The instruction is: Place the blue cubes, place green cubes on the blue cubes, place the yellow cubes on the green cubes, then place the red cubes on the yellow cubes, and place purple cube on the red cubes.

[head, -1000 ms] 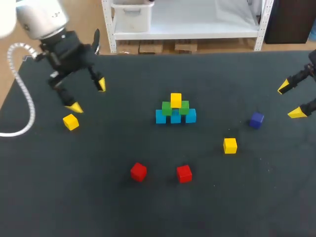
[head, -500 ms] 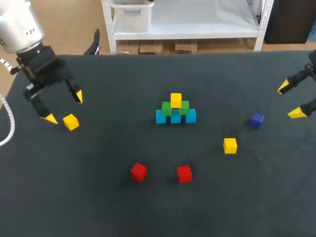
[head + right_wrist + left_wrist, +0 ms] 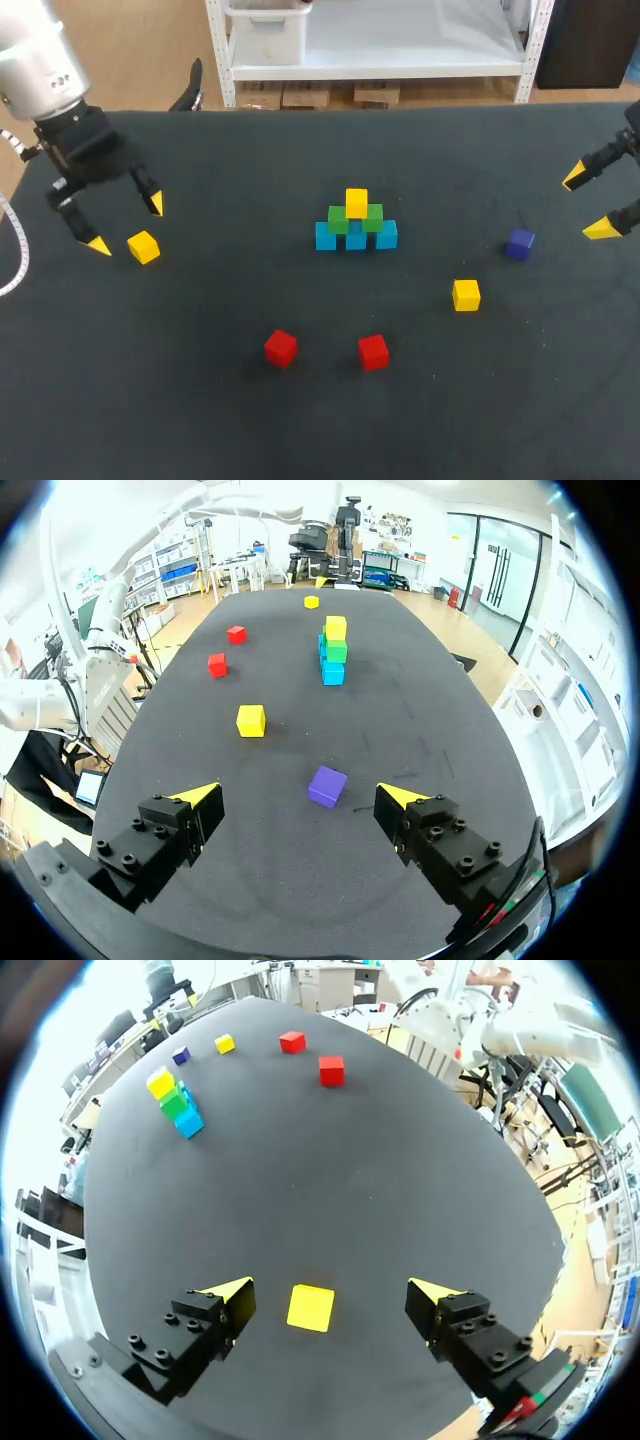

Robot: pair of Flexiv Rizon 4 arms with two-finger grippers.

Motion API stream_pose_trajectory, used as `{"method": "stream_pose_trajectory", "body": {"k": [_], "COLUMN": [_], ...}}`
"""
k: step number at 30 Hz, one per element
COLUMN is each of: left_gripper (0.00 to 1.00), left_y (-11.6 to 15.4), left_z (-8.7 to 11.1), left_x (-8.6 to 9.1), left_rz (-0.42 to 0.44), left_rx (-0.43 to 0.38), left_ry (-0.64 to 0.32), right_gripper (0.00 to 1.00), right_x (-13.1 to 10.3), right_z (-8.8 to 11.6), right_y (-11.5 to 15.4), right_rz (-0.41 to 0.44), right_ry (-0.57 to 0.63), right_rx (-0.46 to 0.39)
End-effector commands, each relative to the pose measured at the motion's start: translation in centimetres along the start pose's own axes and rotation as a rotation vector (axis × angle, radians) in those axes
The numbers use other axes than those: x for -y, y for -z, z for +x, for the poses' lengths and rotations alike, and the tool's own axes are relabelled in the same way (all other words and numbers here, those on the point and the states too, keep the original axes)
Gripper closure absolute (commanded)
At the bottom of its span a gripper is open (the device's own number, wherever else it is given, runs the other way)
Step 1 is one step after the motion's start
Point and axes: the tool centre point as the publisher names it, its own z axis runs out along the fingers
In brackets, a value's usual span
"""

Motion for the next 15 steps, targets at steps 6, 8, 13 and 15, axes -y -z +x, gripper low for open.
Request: {"method": "stream_pose_trajectory", "body": {"k": [6,8,13,15], "left_gripper": [0.0,0.0,0.0,0.0], "left_y": [-1.7,-2.0,-2.5,-2.7], "left_z": [2.3,2.6,2.8,2.8], "left_x": [-1.1,-1.3,-1.7,-1.8], "left_rz": [0.04,0.045,0.048,0.048], "left_rx": [0.006,0.005,0.016,0.024], "left_ry": [-0.018,-0.024,-0.034,-0.036], "right_gripper": [0.0,0.0,0.0,0.0], "right_x": [0.1,0.1,0.1,0.1], "right_z": [0.1,0.1,0.1,0.1], "right_y": [0.0,0.0,0.0,0.0], "right_rz": [-0.001,-0.001,-0.001,-0.001], "right_ry": [0.001,0.001,0.001,0.001], "right_rx": [0.003,0.003,0.003,0.003]}}
